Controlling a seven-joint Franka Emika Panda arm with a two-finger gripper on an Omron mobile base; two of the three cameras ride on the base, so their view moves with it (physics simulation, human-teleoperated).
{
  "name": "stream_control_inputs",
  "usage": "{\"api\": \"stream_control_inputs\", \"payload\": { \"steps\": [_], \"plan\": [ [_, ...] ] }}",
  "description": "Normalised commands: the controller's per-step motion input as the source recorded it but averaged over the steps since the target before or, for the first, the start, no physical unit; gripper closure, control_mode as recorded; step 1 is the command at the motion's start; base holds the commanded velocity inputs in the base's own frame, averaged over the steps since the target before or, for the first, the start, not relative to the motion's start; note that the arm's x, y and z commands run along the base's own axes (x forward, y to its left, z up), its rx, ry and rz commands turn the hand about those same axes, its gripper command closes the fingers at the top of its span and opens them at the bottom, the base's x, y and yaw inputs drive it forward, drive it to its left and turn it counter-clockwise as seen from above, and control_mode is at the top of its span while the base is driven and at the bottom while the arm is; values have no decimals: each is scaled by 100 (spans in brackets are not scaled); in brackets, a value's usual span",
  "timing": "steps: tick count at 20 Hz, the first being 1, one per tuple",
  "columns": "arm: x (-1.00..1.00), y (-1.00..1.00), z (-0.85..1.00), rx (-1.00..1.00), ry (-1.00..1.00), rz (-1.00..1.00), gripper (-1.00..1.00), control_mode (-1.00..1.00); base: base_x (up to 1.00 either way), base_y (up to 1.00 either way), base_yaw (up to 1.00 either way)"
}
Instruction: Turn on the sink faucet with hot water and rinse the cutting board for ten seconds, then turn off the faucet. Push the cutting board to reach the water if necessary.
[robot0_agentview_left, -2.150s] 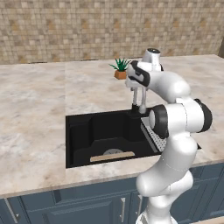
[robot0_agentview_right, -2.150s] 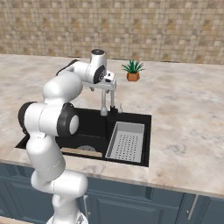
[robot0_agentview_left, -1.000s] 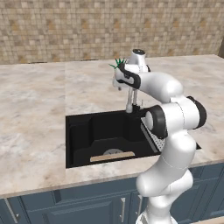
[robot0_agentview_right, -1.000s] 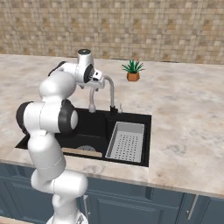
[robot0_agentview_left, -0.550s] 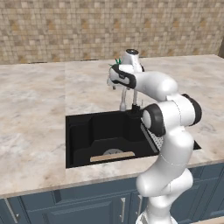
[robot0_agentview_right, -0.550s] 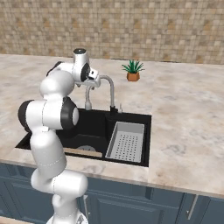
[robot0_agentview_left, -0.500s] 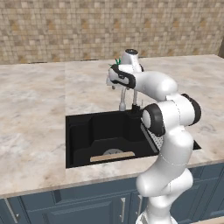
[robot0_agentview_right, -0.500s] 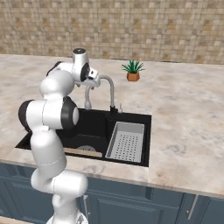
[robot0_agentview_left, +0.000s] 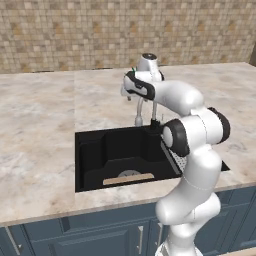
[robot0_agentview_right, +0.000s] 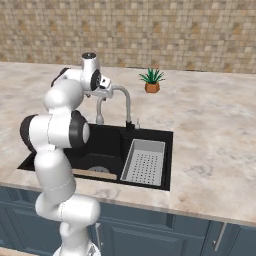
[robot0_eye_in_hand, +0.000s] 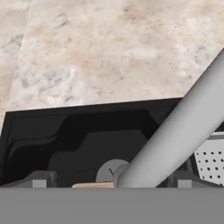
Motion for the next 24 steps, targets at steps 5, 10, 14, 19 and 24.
{"api": "stream_control_inputs", "payload": {
  "steps": [5, 10, 14, 19, 24],
  "plan": [
    [-19, 0, 32, 0, 0, 0, -100, -100, 0, 0, 0],
    [-44, -28, 23, 0, -3, 0, -100, -100, 0, 0, 0],
    [-48, -74, 1, 0, -12, 0, -100, -100, 0, 0, 0],
    [-15, -89, 0, 4, -15, 7, -100, -100, 0, 0, 0],
    [1, -84, 0, 12, -17, 20, -100, -100, 0, 0, 0]
  ]
}}
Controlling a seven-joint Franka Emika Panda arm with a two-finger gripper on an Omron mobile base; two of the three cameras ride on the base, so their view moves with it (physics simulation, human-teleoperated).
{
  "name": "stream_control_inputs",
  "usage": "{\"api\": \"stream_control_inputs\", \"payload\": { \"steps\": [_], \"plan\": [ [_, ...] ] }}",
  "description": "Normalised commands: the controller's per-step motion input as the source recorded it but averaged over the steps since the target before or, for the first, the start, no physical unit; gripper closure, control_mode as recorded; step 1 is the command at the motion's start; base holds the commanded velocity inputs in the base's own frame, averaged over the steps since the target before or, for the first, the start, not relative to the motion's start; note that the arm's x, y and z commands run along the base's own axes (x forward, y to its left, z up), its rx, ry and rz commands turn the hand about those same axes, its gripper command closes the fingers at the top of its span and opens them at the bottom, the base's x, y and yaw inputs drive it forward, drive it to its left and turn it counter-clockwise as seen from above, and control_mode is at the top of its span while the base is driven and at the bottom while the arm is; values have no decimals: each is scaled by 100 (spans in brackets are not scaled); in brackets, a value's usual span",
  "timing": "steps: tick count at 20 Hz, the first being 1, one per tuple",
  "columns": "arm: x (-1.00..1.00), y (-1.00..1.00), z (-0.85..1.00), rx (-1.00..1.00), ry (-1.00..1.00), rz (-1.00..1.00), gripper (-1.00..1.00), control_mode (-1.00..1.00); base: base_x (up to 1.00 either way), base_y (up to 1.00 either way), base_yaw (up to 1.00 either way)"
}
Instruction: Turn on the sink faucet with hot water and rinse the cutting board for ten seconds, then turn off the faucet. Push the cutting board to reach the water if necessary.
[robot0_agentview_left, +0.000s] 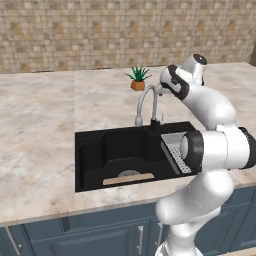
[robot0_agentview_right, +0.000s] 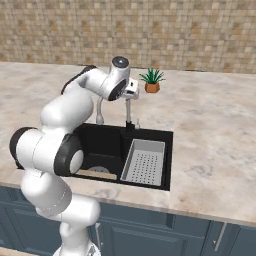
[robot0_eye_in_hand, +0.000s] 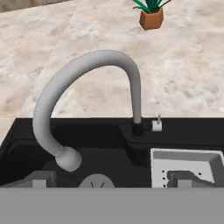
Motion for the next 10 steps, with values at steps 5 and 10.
{"api": "stream_control_inputs", "payload": {
  "steps": [5, 10],
  "plan": [
    [23, -78, 0, 13, -10, 27, -100, -100, 0, 0, 0],
    [19, -56, -5, 7, -2, 30, -100, -100, 0, 0, 0]
  ]
}}
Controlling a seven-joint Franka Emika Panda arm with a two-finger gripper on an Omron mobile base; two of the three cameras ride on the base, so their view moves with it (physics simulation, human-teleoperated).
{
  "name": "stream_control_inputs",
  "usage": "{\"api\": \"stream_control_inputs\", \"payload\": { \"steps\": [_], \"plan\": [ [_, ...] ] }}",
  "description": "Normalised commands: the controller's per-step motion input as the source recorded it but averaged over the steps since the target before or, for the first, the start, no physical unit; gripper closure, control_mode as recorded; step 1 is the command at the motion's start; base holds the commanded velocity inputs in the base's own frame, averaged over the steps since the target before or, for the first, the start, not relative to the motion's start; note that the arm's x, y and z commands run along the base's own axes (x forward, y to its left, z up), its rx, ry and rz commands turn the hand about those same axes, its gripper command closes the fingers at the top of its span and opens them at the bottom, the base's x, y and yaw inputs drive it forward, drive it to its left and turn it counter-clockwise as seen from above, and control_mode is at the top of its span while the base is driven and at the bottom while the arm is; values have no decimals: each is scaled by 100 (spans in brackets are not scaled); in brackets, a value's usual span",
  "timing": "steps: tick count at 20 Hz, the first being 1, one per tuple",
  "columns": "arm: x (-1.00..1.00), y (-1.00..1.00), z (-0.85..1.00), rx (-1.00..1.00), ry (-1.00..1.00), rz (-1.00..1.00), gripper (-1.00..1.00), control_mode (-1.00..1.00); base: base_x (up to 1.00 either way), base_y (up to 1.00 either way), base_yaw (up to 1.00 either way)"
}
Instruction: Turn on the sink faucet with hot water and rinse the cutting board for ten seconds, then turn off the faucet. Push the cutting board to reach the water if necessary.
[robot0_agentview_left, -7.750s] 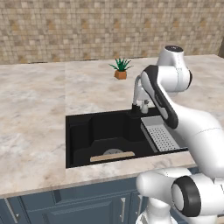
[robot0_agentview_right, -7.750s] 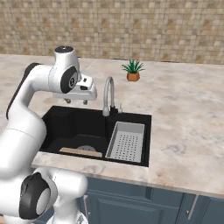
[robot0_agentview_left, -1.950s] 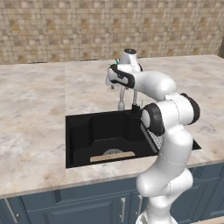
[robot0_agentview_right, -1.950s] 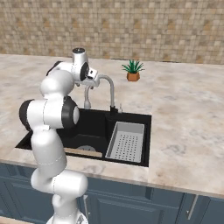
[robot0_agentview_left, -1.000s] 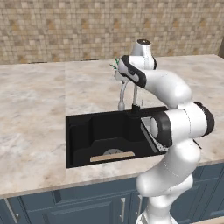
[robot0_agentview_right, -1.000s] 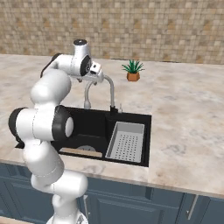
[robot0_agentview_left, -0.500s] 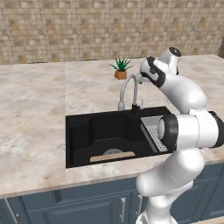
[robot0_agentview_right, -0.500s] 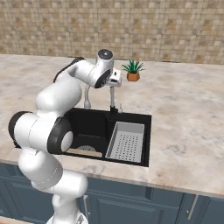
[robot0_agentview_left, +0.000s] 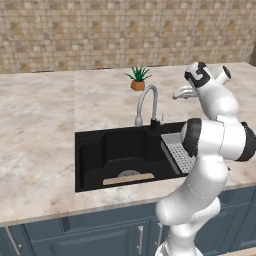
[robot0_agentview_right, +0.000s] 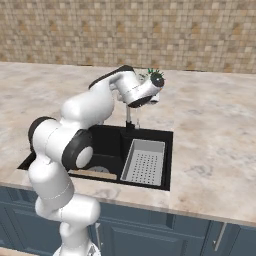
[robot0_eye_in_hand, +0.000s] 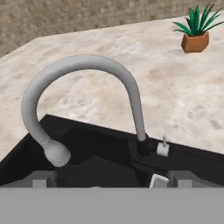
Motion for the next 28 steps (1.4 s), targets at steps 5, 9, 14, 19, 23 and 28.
{"api": "stream_control_inputs", "payload": {
  "steps": [5, 9, 14, 19, 23, 28],
  "plan": [
    [10, -35, -22, 3, -1, 34, -100, -100, 0, 0, 0],
    [0, -23, -27, 0, -4, 37, -100, -100, 0, 0, 0],
    [0, -15, -29, 2, -6, 33, -100, -100, 0, 0, 0],
    [0, 0, -33, 0, -6, 24, -100, -100, 0, 0, 0],
    [1, 0, -28, 0, -5, 9, -100, -100, 0, 0, 0],
    [15, 0, -31, 1, -6, 0, -100, -100, 0, 0, 0]
  ]
}}
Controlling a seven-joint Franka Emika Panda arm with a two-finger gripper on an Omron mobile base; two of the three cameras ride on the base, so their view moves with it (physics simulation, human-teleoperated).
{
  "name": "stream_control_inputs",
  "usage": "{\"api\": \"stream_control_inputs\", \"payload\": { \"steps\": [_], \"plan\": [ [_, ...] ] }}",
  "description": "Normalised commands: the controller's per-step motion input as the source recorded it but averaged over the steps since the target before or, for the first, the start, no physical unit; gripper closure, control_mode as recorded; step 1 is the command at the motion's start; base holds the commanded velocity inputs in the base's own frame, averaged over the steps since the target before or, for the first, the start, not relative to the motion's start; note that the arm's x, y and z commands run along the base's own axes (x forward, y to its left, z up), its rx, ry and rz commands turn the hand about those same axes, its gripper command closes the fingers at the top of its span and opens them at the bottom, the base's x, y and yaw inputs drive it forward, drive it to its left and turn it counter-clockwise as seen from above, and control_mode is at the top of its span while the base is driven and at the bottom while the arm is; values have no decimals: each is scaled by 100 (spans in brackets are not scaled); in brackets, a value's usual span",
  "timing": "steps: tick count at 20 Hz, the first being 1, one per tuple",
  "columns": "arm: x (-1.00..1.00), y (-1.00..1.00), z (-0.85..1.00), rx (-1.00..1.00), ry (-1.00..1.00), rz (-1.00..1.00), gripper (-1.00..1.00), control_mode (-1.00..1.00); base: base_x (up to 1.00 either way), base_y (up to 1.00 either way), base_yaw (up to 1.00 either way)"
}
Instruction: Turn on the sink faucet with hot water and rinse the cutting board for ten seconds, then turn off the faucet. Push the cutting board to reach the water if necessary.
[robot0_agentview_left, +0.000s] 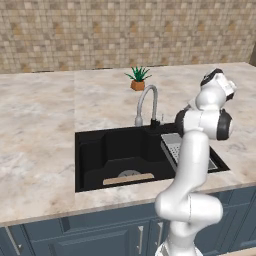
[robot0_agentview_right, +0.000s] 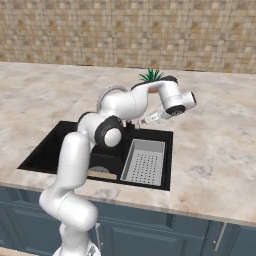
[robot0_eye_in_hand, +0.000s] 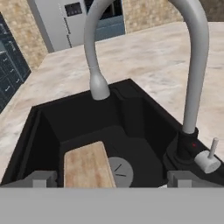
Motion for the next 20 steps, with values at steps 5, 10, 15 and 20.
{"api": "stream_control_inputs", "payload": {
  "steps": [5, 10, 15, 20],
  "plan": [
    [19, 0, -22, 5, -7, 1, -100, -100, 0, 0, 0],
    [15, 0, -7, 1, -3, 3, -100, -100, 0, 0, 0],
    [28, 0, -9, 1, -1, 2, -100, -100, 0, 0, 0],
    [29, 0, -8, 4, -1, 3, -100, -100, 0, 0, 0]
  ]
}}
